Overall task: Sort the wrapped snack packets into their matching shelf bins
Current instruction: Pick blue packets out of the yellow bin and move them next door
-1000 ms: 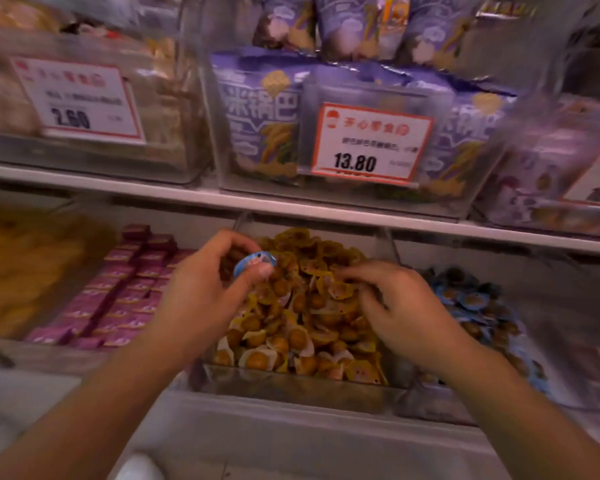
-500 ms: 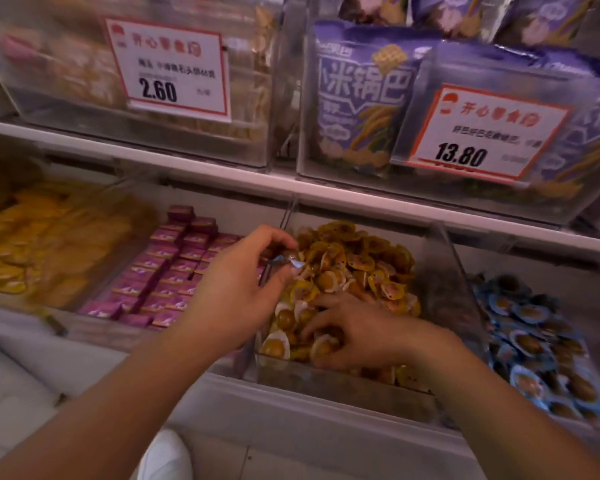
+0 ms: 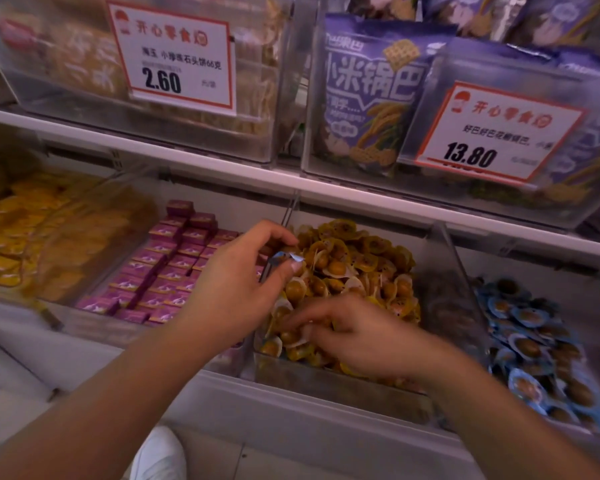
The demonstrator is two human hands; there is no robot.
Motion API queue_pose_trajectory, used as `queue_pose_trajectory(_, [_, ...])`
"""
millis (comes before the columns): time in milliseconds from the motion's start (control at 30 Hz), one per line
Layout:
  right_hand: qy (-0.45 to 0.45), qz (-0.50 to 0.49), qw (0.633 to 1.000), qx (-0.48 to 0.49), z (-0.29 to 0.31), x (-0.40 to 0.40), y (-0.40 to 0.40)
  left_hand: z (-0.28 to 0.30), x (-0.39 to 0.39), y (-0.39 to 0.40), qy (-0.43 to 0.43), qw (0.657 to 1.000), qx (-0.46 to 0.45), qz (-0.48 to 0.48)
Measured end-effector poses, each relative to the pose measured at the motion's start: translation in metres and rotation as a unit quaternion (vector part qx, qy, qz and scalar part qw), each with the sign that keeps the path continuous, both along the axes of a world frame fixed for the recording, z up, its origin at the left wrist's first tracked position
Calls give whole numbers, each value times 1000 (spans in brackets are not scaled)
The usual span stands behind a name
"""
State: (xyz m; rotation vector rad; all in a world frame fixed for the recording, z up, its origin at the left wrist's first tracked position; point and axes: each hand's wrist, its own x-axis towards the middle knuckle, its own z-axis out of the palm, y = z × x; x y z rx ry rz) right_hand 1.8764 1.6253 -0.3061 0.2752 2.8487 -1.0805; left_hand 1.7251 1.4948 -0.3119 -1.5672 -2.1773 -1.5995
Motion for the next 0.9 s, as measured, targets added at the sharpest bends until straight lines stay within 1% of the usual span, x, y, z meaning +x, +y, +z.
queue_pose_trajectory(33, [-33, 21, 998, -55, -6, -4, -7, 0, 1, 0, -2, 1000, 0, 0])
queue_pose_trajectory(67, [-60, 40, 995, -64, -12, -8, -11, 0, 1, 1, -2, 1000, -1, 0])
queue_pose_trajectory(100, [-78, 56, 994, -49, -18, -11, -10, 0, 1, 0, -2, 1000, -2, -1])
queue_pose_trajectory(200, [-104, 59, 991, 60, -24, -12, 9, 1, 1, -1, 3, 1000, -5, 4])
queue_pose_trajectory(300, [-136, 42, 975, 170, -24, -3, 28, 1, 1, -2, 0, 1000, -9, 5])
queue_pose_trajectory(367, [-131, 39, 966, 221, -26, 1, 34, 1, 1, -2, 2, 1000, -16, 5])
queue_pose_trajectory(433, [-131, 33, 961, 242, -27, 2, 35, 1, 1, -2, 9, 1000, -22, 6])
queue_pose_trajectory(500, [-146, 32, 963, 223, -26, 0, 32, 1, 1, -2, 13, 1000, -24, 6])
queue_pose_trajectory(733, [-233, 16, 968, 92, -25, -6, 12, 0, 2, 0, 15, 999, -31, 6])
queue_pose_trajectory(833, [-233, 28, 968, 89, -22, -13, 7, -1, 2, 1, 24, 999, -37, 7])
queue_pose_trajectory(900, [-241, 21, 963, 119, -19, -16, 4, -1, 3, 2, 25, 999, -40, 8])
